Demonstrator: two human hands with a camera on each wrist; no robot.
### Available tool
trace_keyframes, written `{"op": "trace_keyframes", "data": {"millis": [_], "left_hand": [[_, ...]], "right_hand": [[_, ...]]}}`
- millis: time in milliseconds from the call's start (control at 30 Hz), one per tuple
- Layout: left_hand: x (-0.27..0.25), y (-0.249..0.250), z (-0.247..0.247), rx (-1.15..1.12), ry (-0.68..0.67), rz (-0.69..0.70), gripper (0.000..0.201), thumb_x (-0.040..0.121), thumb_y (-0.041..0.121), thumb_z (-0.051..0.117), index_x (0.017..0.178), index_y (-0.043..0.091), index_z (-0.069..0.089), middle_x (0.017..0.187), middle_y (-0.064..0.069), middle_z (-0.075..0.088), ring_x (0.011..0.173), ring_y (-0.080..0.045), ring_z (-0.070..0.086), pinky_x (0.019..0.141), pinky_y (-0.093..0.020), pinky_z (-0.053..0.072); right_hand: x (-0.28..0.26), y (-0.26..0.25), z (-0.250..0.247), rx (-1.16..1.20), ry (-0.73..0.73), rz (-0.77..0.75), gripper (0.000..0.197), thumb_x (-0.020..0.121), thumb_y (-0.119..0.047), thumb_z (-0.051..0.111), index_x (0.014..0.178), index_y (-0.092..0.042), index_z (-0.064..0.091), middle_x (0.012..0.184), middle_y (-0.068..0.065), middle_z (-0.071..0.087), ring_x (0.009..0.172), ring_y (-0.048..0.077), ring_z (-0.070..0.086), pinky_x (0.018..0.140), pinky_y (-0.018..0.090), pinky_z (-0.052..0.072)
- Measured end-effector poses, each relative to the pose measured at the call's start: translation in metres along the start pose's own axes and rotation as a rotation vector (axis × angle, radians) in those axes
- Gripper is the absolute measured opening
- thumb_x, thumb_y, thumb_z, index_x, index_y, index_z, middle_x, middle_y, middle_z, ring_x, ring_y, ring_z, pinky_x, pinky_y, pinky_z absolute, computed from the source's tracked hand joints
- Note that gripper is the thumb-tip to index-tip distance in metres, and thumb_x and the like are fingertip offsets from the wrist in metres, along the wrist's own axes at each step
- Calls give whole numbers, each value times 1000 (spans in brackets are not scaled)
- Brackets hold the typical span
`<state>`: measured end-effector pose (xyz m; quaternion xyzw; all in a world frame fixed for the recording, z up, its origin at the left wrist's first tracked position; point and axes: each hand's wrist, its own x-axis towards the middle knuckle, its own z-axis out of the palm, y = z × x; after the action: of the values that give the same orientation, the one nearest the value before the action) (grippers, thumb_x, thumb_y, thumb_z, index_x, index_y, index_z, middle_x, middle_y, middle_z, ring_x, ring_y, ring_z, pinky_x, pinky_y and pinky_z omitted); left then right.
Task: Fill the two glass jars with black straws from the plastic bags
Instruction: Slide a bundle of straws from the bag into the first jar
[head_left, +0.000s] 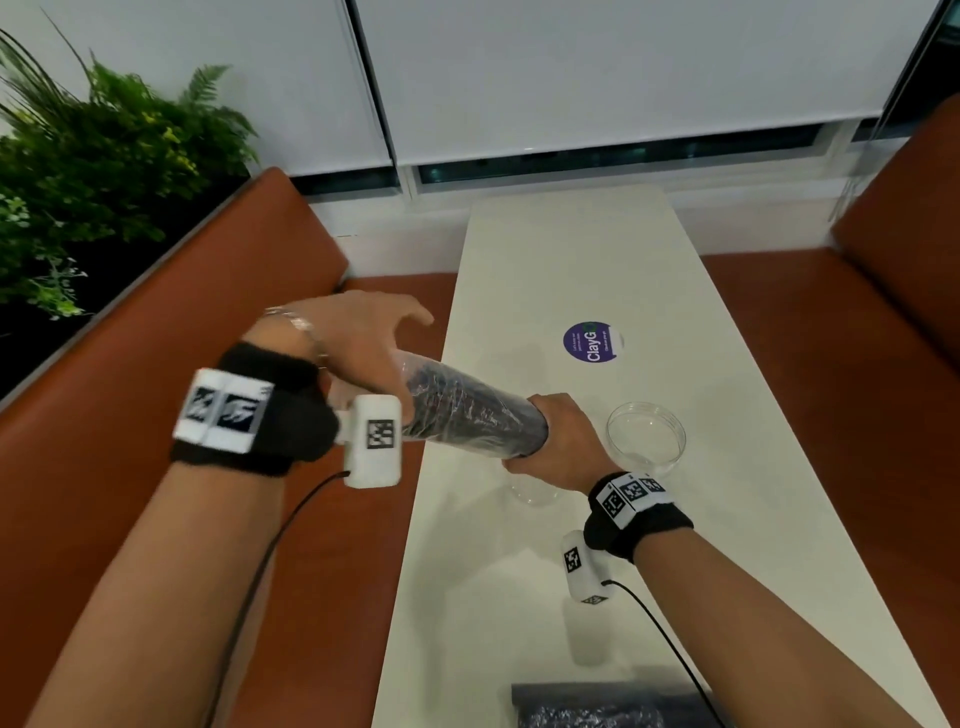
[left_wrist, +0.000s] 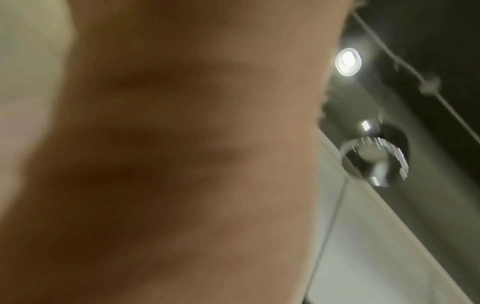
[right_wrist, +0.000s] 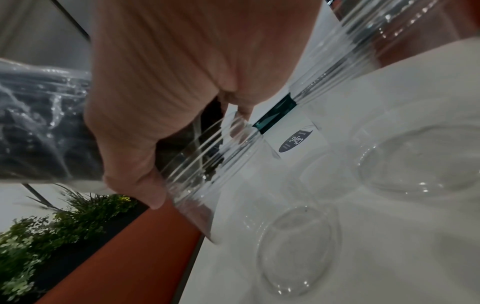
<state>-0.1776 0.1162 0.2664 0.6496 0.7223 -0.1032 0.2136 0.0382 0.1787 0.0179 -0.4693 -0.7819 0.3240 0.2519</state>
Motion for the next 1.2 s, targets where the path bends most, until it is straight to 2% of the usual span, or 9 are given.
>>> {"op": "trace_keyframes", "data": {"millis": [167,300,367,433,533,667,833,1067,1200], "left_hand": [[-30,-31,26,-951,350,81,75,78,12,86,142,38,56,118,0,76,108,-21,73,82,-30,56],[-30,-31,76,-1539,372,124,94,69,37,90,151,29,47,137,-1,70,125,-27,68,91,-49,60],[-29,-24,93,-1385,353,80,97,63,48,93,148,35,49,137,5,67,122,-22,68,81,-35,64],[-32,-15,99,-980,245,49,57,74,56,85,124,48,58,118,11,73,105,-12,74,67,-19,60],[-26,-7,89,-578,427,21,13,93,51,68,103,45,63,78,3,78,62,-15,76,49,-22,59],[0,7,70,-132,827,52,50,97,59,46,85,16,70,74,-1,71,67,-22,67,65,-40,60],[17,43,36,-114,960,101,25,90,47,73,82,24,69,78,8,67,66,-12,64,59,-25,57],[11,69,10,-205,1020,135,57,79,75,70,108,26,70,88,10,69,83,-15,69,74,-31,60],[-21,55,-14,-187,1151,123,48,81,75,67,85,27,65,70,15,54,63,-6,54,61,-20,43]], "right_hand": [[-1,-1,-1,5,20,-15,56,51,-42,95,91,-18,63,88,-3,64,92,20,55,75,34,47],[1,-4,0,-13,18,-28,67,48,-47,94,102,-19,66,102,-6,61,97,19,54,85,39,51],[1,-4,1,-10,20,-28,72,48,-47,95,109,-20,68,115,-7,59,103,18,53,91,36,49],[1,-3,1,6,14,-12,79,48,-48,95,117,-21,68,126,-9,59,111,17,53,98,36,48],[-3,-8,-1,3,2,33,67,50,-44,96,106,-21,68,96,-15,62,102,20,55,93,42,52],[-9,-10,1,76,4,123,64,50,-40,97,102,-22,64,87,-19,53,99,20,58,88,42,56],[-13,-2,5,277,1,180,79,44,-44,101,111,-33,62,105,-11,74,96,11,73,80,35,65],[-21,-4,5,328,16,215,91,50,-37,103,125,-30,52,118,-11,68,108,15,67,87,26,56],[-24,-10,1,307,32,202,97,51,-37,102,133,-26,49,123,-9,68,112,17,67,89,27,54]]}}
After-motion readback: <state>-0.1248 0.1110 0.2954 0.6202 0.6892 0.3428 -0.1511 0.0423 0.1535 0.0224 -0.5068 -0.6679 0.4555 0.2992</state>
